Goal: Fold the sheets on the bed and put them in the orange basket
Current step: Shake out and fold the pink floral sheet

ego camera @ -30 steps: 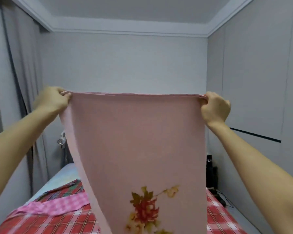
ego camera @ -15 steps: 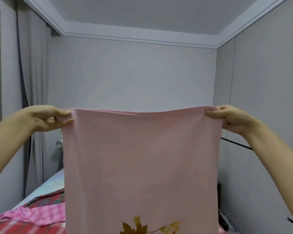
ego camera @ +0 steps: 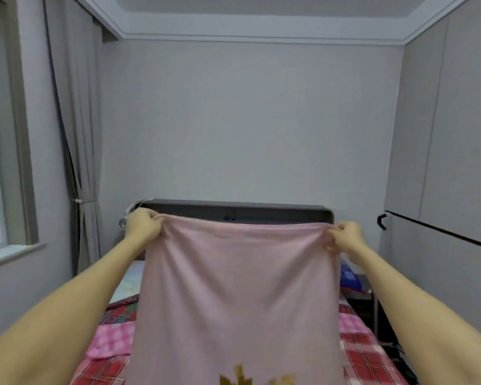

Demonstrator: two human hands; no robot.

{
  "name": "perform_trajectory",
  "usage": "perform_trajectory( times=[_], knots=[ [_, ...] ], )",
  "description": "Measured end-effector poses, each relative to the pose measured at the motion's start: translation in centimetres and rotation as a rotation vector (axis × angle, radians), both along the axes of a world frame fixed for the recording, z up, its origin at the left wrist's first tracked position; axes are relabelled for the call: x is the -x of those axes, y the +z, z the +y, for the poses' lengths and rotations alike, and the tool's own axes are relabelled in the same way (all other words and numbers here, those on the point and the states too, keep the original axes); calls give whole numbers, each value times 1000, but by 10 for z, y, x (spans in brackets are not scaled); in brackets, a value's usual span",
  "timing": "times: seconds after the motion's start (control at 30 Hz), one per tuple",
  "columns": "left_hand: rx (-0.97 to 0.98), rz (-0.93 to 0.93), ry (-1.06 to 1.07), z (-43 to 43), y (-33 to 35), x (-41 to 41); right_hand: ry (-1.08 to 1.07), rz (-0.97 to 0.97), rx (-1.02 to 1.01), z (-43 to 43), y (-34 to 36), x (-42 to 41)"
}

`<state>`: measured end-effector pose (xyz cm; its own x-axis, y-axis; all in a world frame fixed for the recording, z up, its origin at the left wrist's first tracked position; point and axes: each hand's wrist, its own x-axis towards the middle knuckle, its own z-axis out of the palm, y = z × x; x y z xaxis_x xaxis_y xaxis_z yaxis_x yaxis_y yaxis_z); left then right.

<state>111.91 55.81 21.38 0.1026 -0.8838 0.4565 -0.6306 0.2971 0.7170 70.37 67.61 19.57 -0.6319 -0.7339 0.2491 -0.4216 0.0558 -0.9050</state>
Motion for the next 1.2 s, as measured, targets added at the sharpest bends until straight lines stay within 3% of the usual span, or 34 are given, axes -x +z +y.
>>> perform_trajectory(
  times=[0.07, 0.13, 0.23, 0.37, 0.47, 0.63, 0.77, 0.87, 1.03, 1.2],
  knots=[
    [170, 471, -141, -24, 43, -4, 61, -189, 377, -24, 52, -4],
    [342, 718, -297, -37, 102, -13, 205, -296, 713, -33, 116, -12],
    [524, 700, -381, -42, 163, -27, 328, -346, 969, -27, 179, -22],
    [582, 637, -395, -26, 167, -37, 331, -285, 993, -2, 192, -17],
    [516, 563, -386, -2, 136, -37, 282, -250, 896, 20, 160, -13],
    [217, 322, -368, 69, 34, -53, 191, -277, 658, 77, 38, -12],
    [5, -56, -350, 134, -64, -80, 161, -258, 395, 147, -71, -22],
    [-111, -443, -410, 173, -139, -102, 221, -202, 123, 197, -146, -33],
    [-227, -907, -533, 204, -244, -125, 237, 143, -417, 255, -226, -64],
    [-382, -1121, -430, 260, -303, -143, 327, 416, -725, 303, -271, -96]
  ],
)
